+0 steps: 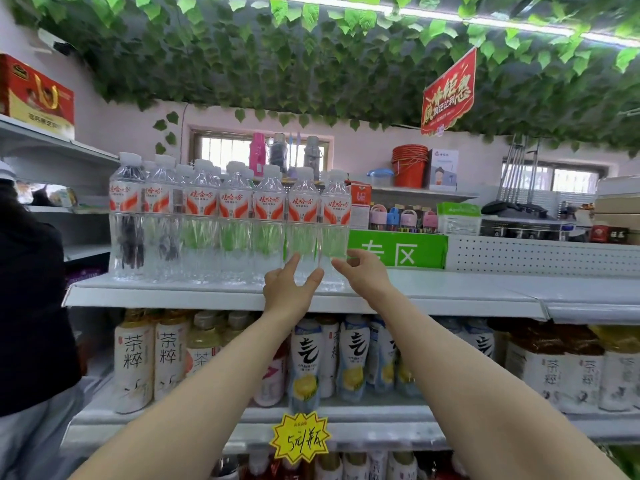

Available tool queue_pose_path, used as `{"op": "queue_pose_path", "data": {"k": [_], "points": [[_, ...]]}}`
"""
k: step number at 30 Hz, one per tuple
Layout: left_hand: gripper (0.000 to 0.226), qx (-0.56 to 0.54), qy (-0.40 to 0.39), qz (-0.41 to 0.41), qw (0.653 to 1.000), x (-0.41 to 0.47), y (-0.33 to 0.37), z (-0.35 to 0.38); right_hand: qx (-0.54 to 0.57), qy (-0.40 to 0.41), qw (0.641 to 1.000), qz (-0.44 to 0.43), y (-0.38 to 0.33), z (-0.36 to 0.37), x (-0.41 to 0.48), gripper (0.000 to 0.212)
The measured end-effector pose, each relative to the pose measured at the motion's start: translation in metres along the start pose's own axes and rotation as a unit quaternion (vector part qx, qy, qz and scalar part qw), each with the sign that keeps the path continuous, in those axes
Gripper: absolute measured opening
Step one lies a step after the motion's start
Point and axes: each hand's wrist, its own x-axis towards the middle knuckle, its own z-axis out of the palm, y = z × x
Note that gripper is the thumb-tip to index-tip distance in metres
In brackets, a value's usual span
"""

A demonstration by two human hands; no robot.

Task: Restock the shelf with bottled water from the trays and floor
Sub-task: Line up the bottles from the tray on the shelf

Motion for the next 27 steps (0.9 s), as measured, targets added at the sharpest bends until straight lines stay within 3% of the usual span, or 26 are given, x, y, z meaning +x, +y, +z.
{"op": "queue_pose_path", "data": {"k": [8,17,27], "points": [[0.074,0.124,0.038,0.0,0.992,-0.033,-0.011,-0.053,-0.175,0.001,0.984,-0.024,-0.019,-0.012,-0.055,0.079],[0.073,0.128,0.028,-0.024,0.991,-0.109,-0.04,-0.087,-0.339,-0.062,0.938,-0.041,-0.023,-0.005,-0.146,0.073],[0.06,0.171,0.047,-0.083,0.981,-0.206,-0.051,-0.092,-0.301,-0.121,0.945,-0.027,-0.006,0.001,-0.231,0.065]]}}
